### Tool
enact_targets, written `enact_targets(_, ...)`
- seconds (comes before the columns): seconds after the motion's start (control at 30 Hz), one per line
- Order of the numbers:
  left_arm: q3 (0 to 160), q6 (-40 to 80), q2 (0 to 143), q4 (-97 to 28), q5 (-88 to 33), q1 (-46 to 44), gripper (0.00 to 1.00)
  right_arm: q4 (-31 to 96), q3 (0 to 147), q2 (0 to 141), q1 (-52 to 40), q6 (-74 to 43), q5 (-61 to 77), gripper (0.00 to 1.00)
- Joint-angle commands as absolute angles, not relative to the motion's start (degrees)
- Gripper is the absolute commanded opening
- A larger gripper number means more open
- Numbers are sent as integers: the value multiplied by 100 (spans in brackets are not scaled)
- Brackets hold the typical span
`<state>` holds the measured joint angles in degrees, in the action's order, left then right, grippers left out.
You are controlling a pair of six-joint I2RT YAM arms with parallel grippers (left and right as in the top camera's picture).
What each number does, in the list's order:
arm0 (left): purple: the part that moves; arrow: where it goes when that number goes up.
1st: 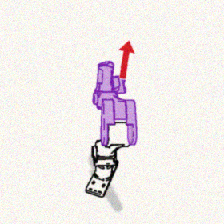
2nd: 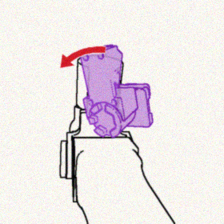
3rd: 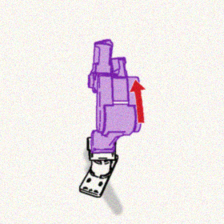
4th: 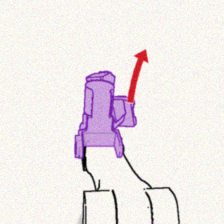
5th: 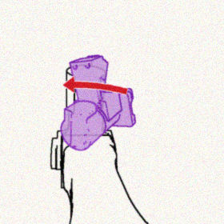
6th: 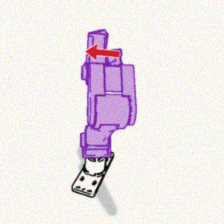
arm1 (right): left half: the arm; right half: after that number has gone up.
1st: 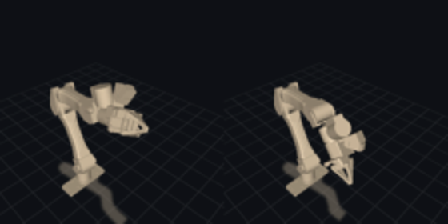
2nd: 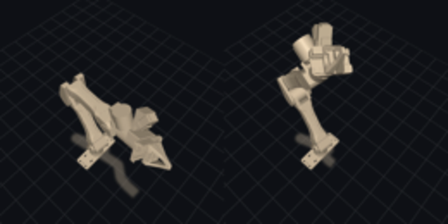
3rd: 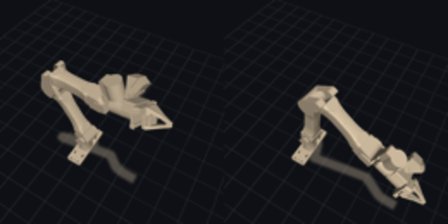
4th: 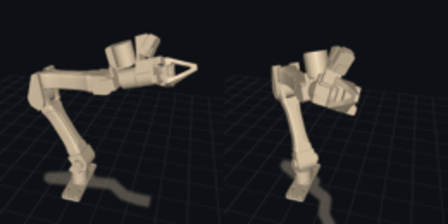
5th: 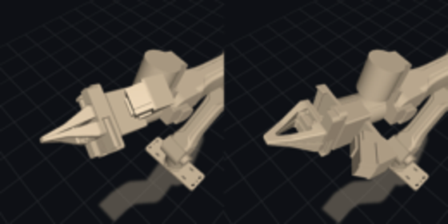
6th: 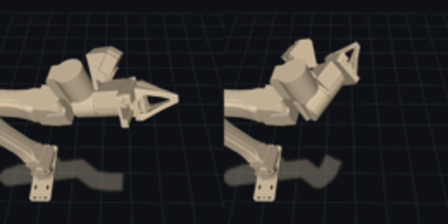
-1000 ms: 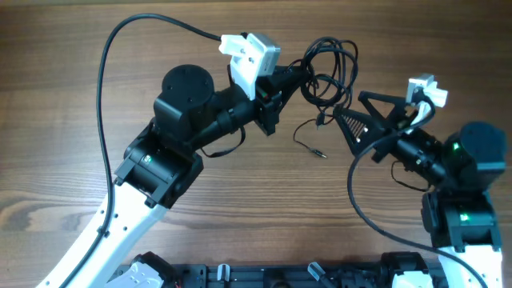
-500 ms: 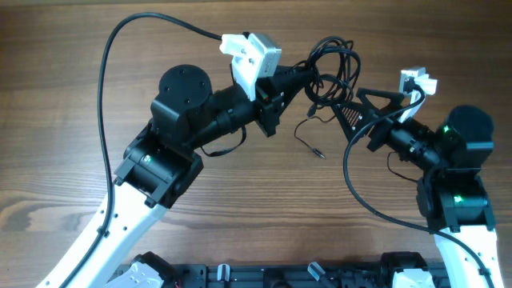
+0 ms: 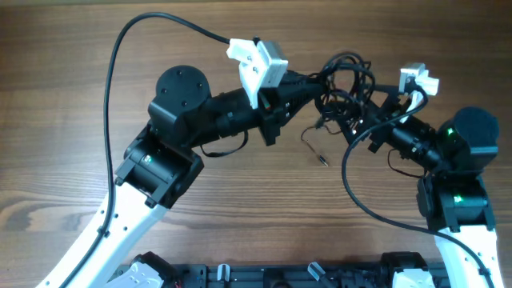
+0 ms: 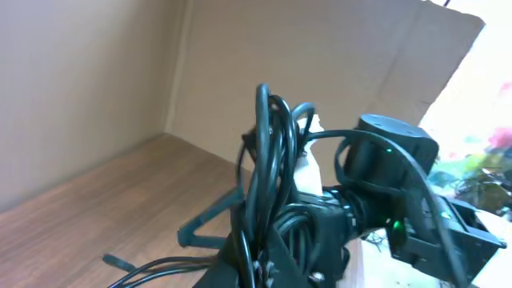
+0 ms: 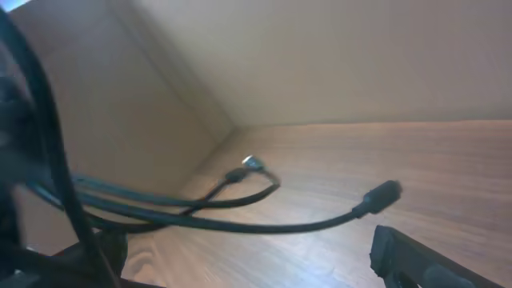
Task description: Untangle cables
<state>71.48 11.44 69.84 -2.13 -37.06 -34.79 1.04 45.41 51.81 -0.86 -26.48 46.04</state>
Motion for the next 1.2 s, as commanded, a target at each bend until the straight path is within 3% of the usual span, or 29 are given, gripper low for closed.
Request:
enact_targets(0.0,7223,1072,6967,-145,-3959,-3542,4,110,4543,5218,-80,-2366,3972,99)
enact_targets(0.27,7223,143,6965,-80,-3830,-3535,4,1378,4543,5218,-78,-2246,2694,100)
enact_targets(0.5,7223,-436,6965,-180,-3743,-2985,4,1426,4543,5218,-78,-2097,2652,100)
enact_targets(0.63,7225,-438,6965,-858,-3747,-2515,4,1417,4543,5218,-78,-2084,2628,100)
enact_targets(0.8,7223,-1634,6965,-2003,-3964,-2499,4,1409,4543,5218,-78,-2001,2580,99)
enact_targets(1.0,7223,-3326,6965,-3162,-3972,-2502,4,742,4543,5218,-78,327,5743,100)
enact_targets(1.17,7223,-4453,6967,-3540,-4517,-2818,4,642,4543,5218,-80,760,6746,100)
